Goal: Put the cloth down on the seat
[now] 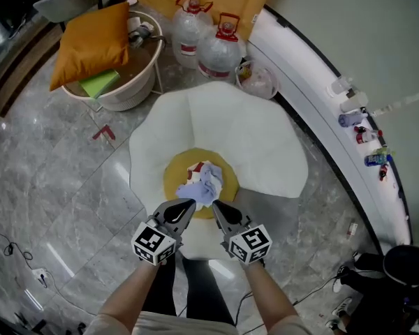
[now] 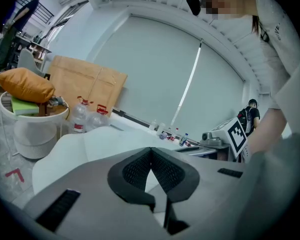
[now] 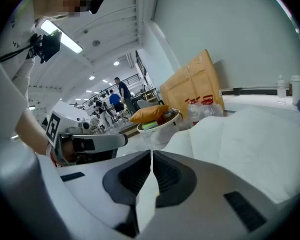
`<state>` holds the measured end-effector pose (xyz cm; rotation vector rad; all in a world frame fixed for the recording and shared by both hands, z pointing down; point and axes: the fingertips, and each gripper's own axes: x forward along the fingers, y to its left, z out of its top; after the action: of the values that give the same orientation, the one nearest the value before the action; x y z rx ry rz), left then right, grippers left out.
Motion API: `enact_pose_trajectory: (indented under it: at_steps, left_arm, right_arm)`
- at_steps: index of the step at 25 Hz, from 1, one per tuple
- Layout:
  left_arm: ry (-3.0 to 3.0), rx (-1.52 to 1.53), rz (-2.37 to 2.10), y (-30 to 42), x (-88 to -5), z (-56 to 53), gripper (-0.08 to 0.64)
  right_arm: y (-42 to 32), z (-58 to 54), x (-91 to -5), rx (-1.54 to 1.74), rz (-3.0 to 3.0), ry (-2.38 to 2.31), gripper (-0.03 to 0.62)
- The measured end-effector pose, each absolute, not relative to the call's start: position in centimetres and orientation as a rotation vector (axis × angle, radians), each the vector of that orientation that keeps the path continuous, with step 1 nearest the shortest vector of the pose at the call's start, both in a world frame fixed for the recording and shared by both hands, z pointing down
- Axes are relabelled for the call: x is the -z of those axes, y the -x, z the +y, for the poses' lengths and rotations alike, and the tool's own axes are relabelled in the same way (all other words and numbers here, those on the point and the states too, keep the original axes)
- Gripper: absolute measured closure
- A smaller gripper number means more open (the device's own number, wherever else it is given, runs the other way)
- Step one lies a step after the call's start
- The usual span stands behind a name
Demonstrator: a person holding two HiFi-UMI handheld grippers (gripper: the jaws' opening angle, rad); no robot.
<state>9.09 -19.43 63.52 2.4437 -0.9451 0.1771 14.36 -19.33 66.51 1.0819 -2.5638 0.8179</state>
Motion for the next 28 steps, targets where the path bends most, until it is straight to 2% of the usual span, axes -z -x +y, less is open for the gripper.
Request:
enact_pose_trajectory:
  at_steps: [17, 28]
  left_arm:
    - [-2.584, -0.157, -0.867, -10.7, -49.5, -15.4, 0.546]
    - [-2.664, -0.122, -0.881, -9.8, -42.2, -13.5, 0.546]
  right_arm:
    - [-15.5, -15.1, -49.9, -0.633, -2.702, -1.069, 0.563]
    - [-14.1, -13.2, -42.0, -0.535, -2.786, -1.033, 0.563]
